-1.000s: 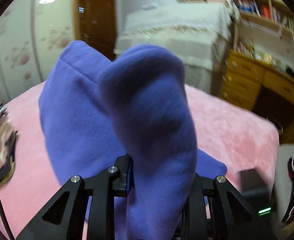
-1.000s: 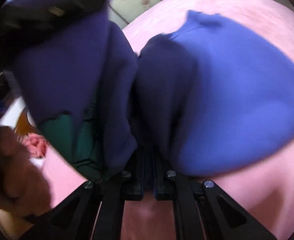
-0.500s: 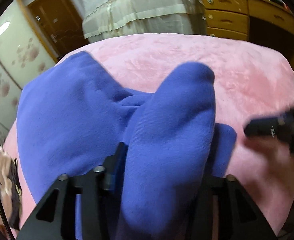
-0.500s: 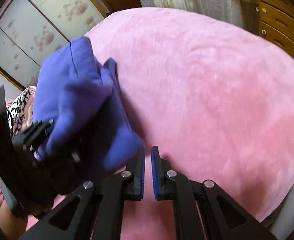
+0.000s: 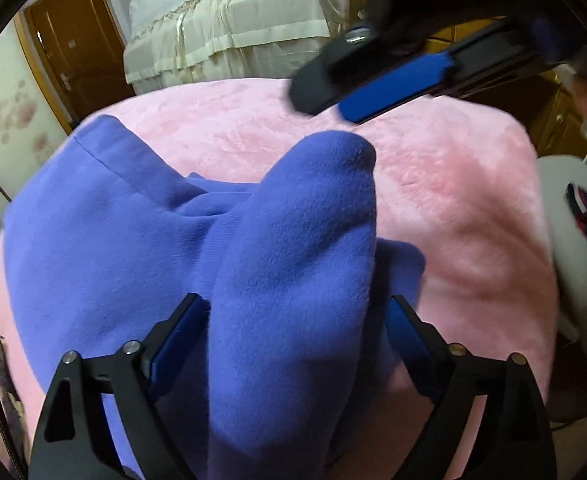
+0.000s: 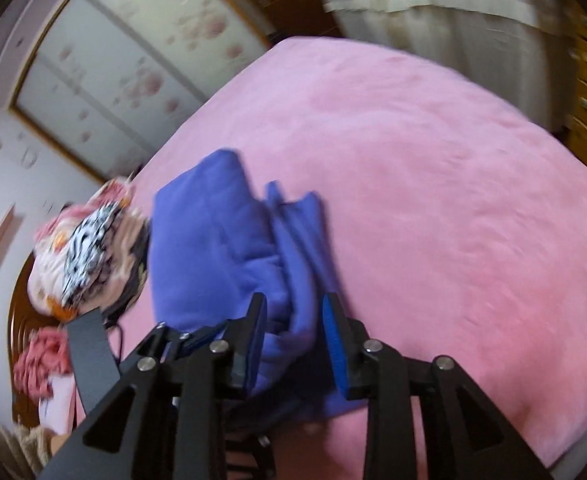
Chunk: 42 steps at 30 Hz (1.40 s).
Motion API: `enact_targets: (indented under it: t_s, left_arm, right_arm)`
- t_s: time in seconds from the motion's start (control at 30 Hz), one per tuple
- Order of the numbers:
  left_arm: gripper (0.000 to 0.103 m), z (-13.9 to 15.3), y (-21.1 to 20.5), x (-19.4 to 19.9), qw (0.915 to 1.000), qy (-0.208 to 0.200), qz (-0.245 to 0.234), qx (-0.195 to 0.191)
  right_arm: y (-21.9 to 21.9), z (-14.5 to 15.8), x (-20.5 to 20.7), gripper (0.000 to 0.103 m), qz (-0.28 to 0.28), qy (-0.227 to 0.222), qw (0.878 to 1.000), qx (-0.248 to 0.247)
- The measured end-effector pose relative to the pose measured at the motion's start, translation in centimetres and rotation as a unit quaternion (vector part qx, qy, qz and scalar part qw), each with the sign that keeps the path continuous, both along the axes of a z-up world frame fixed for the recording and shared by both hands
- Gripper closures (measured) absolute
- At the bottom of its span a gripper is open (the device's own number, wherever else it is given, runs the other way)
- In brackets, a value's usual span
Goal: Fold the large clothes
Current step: 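Lift the held hoodie with both tools and fold it in half lengthwise, then lay the folded hoodie down and smooth it with both tools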
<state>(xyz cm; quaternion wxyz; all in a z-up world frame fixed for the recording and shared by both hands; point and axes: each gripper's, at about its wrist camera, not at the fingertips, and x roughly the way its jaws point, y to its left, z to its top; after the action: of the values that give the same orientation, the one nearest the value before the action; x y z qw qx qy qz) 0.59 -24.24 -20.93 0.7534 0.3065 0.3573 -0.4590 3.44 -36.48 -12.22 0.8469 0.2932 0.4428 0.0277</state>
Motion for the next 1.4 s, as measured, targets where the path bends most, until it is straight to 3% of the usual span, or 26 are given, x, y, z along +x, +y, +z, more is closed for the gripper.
enact_targets:
  t_s: [0.2, 0.5, 0.7, 0.8, 0.9, 0.97, 1.07, 1.17, 1.33, 1.4]
  left_arm:
    - [0.01, 0.5, 0.1, 0.6, 0.9991, 0.041, -0.011, -0.004]
    - [0.01, 4.3, 3.1, 1.3, 0.9939, 0.107, -0.006, -0.028]
    - [0.01, 8.1, 8.5, 5.6, 0.9873, 0.117, 0.081, -0.071]
    - [0.01, 8.4, 11.9, 9.8, 0.9712, 0.131, 0.171, -0.102]
    - [0.01, 7.1, 15.3, 14.4, 0.9382, 0.17, 0.271, -0.133]
    - [0.01, 5.4, 17.2, 17.5, 0.9095, 0.207, 0.332, -0.141]
    - [0.01, 2.7, 18.8, 20.3, 0.8749, 0.264, 0.371, -0.165]
    - [0.01, 0.9, 18.6, 20.9, 0.8642, 0.298, 0.368, -0.171]
    - [0.01, 0.3, 17.5, 20.2, 0.8672, 0.314, 0.345, -0.174]
    - [0.01, 0.0, 17.2, 19.7, 0.8698, 0.319, 0.337, -0.168]
  right_arm:
    - [1.1, -0.9, 3.8, 0.069, 0.053, 0.043, 0.997, 0.043]
    - [3.1, -3.0, 5.9, 0.068, 0.105, 0.105, 0.989, 0.018]
    - [3.1, -3.3, 6.5, 0.068, 0.123, 0.116, 0.985, 0.018]
    - [3.3, -3.6, 7.0, 0.067, 0.131, 0.118, 0.984, 0.016]
    - [3.4, -3.8, 7.5, 0.067, 0.138, 0.119, 0.983, 0.015]
    - [3.4, -4.1, 7.8, 0.068, 0.142, 0.12, 0.982, 0.014]
    - [3.3, -4.6, 8.2, 0.068, 0.148, 0.121, 0.981, 0.018]
    - [3.1, -5.0, 8.6, 0.068, 0.15, 0.122, 0.981, 0.025]
    - [2.6, -5.0, 10.0, 0.067, 0.149, 0.111, 0.981, 0.058]
    - [2.5, -5.3, 11.0, 0.054, 0.149, 0.114, 0.979, 0.075]
